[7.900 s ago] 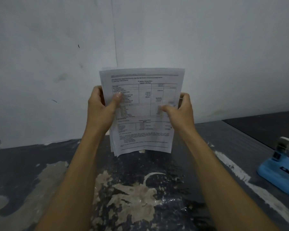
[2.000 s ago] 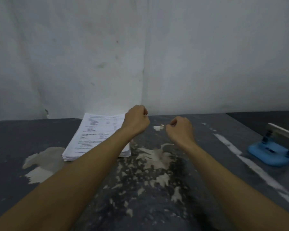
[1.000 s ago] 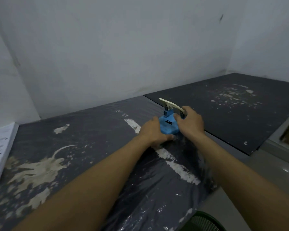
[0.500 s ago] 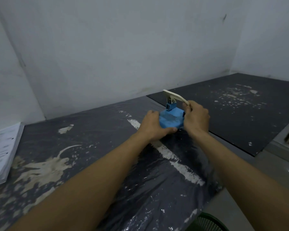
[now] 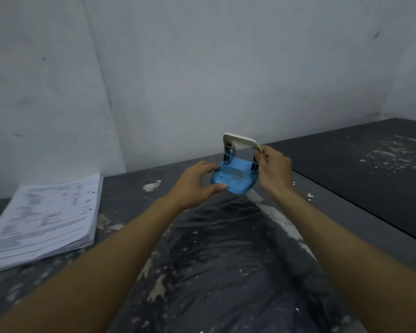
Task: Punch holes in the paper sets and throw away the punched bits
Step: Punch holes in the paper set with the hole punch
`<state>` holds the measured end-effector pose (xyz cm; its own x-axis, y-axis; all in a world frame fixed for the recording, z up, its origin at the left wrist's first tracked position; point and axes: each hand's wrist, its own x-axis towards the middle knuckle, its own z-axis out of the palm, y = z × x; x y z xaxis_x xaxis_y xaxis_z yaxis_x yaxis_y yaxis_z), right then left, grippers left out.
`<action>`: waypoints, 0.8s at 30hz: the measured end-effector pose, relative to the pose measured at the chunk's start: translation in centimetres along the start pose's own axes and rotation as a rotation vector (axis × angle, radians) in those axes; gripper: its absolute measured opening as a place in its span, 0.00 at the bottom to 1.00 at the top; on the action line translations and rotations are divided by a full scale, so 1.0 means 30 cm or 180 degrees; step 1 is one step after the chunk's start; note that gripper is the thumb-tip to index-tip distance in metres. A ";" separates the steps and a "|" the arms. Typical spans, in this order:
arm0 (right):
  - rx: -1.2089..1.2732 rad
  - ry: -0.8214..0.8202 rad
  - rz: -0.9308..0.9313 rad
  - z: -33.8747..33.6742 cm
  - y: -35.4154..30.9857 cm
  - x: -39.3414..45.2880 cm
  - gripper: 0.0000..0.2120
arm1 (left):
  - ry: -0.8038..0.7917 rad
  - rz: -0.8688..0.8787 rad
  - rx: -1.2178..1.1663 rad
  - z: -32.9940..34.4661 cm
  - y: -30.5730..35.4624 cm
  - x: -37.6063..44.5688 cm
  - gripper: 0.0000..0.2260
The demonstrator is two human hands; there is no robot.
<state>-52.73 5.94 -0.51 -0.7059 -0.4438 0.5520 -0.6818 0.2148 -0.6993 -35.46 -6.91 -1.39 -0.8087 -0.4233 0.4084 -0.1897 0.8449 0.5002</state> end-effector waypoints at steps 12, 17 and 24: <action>0.1150 -0.1270 -0.0202 0.459 -0.295 -0.169 0.11 | -0.0017 -0.0591 0.1005 -0.230 -0.306 -0.328 0.30; 0.1574 -0.1424 0.0105 0.603 -0.354 -0.216 0.12 | 0.0081 -0.0980 0.1081 -0.257 -0.375 -0.386 0.26; 0.1695 -0.1628 0.0156 0.683 -0.397 -0.208 0.11 | -0.0034 -0.1537 0.1187 -0.238 -0.390 -0.354 0.22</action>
<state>-36.28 -11.68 -4.93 -0.4668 -0.8226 0.3248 -0.3745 -0.1488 -0.9152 -20.67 -14.64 -6.13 -0.5880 -0.7854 0.1935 -0.7169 0.6168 0.3250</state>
